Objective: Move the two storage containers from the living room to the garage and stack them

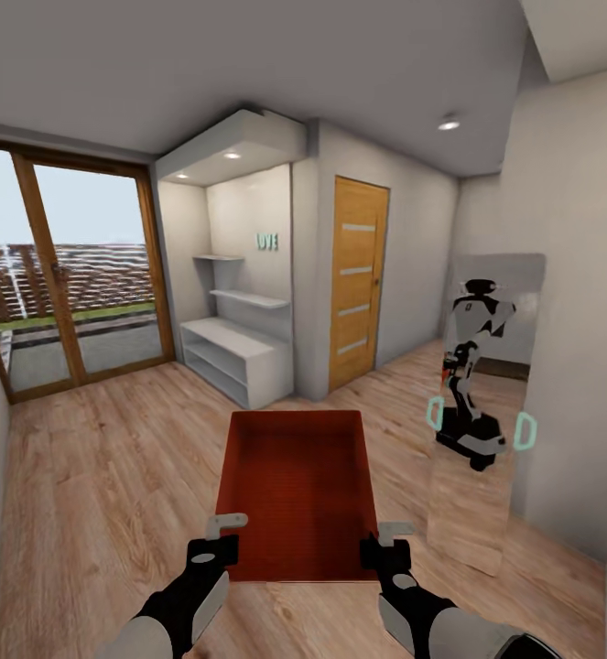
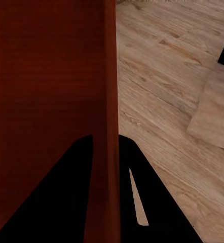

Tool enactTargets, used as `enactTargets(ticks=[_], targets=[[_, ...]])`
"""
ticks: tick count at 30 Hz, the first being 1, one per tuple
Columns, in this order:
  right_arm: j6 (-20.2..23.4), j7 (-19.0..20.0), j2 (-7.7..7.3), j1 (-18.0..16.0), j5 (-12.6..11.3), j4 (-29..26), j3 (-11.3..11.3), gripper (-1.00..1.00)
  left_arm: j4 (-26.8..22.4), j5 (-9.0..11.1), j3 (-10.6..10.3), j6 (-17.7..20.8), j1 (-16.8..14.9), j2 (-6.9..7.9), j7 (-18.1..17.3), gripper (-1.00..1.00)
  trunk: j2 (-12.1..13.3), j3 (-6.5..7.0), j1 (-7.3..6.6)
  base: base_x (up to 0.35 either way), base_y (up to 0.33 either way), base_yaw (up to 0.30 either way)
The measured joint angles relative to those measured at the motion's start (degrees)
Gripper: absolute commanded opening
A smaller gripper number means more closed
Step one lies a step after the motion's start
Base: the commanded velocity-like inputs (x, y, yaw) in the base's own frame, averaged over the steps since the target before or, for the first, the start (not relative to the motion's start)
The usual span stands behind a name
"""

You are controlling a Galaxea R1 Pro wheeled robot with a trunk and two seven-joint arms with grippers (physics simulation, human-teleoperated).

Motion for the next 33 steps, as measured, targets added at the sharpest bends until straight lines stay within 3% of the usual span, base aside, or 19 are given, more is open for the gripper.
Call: enactTargets(ticks=[18,33], targets=[[-0.04,-0.02,0.01,0.0,0.01,0.0,-0.03,-1.0,0.02,0.07,-0.13,-0.02,-0.04,0.03,-0.01,-1.0,0.0,0.0,0.0,0.323,0.0,-0.008],[-0.03,-0.02,-0.02,0.0,0.06,-0.04,-0.03,-1.0,0.06,0.11,-0.09,-0.09,-0.03,0.01,-0.02,-1.0,0.0,0.0,0.0,0.323,0.0,-0.236]])
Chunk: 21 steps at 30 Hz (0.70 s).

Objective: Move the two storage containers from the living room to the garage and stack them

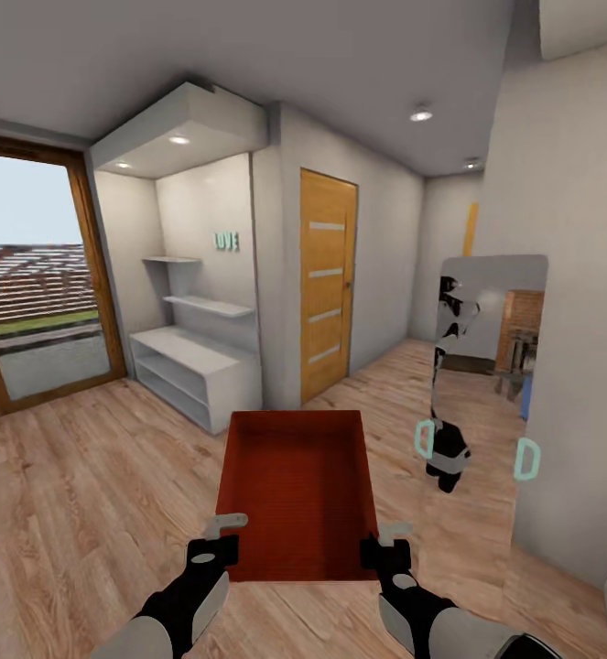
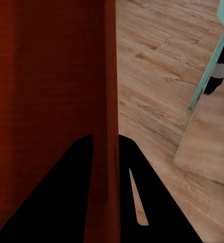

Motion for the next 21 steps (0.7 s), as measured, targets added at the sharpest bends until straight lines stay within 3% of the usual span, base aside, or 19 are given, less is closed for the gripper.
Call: enactTargets(ticks=[14,21], targets=[[-0.01,0.0,0.0,0.0,0.03,-0.01,-0.06,-1.0,0.01,-0.01,-0.03,0.02,-0.03,0.0,0.0,-1.0,0.0,0.0,0.0,0.323,0.0,-0.246],[0.01,0.02,0.01,-0.01,0.02,0.01,-0.05,-1.0,-0.03,-0.06,0.03,0.06,-0.01,0.0,0.01,-1.0,0.0,0.0,0.0,0.325,0.0,-0.069]])
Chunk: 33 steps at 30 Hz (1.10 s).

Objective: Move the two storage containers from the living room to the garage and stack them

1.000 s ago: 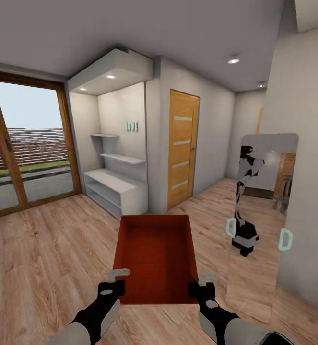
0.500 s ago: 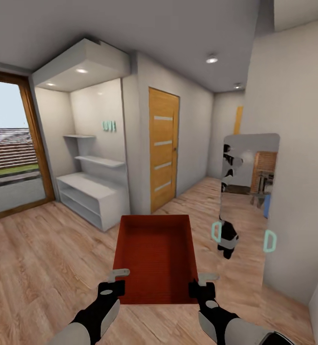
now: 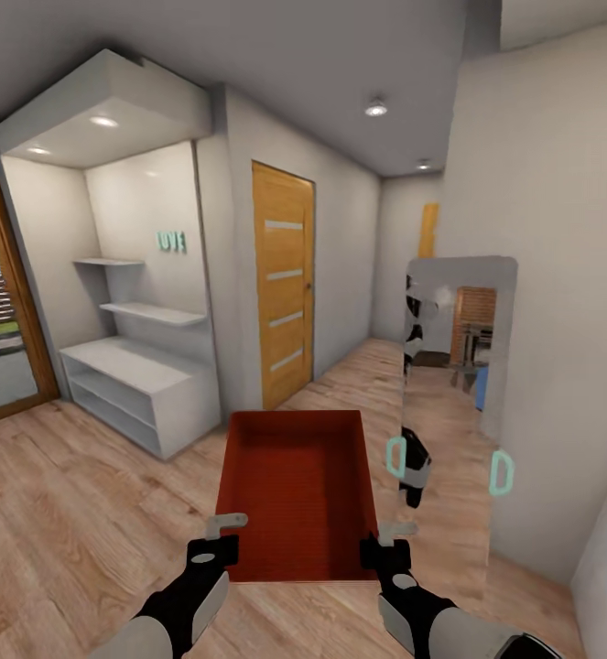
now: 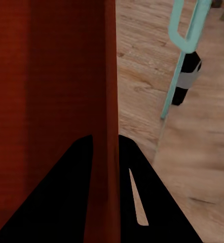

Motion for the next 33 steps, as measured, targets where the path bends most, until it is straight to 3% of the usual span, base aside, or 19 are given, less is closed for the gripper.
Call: enactTargets(ticks=[12,33], targets=[[-0.04,-0.05,0.2,0.0,-0.83,0.09,0.68,-1.0,0.01,-0.62,0.37,-0.07,0.05,0.21,-0.54,-1.0,0.0,-0.01,0.0,0.326,0.084,-0.02],[-0.27,-0.08,0.26,0.0,-1.14,0.14,0.8,-1.0,-0.01,-0.99,0.59,-0.09,-0.01,0.26,-0.81,-1.0,0.0,0.0,0.0,0.326,0.124,-0.205]])
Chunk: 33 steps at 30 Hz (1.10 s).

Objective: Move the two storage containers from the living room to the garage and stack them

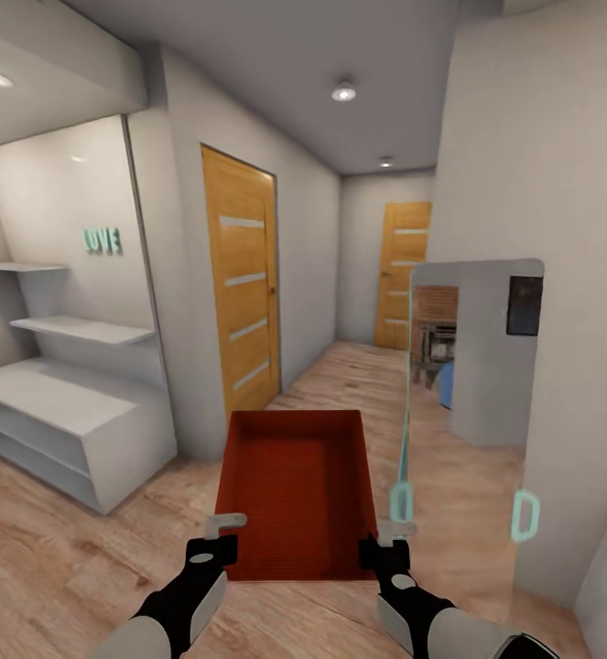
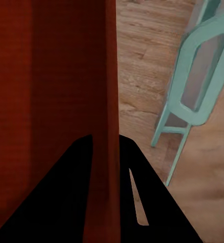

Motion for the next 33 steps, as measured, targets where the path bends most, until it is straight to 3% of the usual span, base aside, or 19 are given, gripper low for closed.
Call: enactTargets(ticks=[33], targets=[[0.02,0.0,0.02,0.0,-0.09,0.01,0.12,-1.0,0.01,0.09,-0.04,-0.03,0.02,0.03,0.0,-1.0,0.0,0.0,0.0,0.326,0.147,-0.004]])
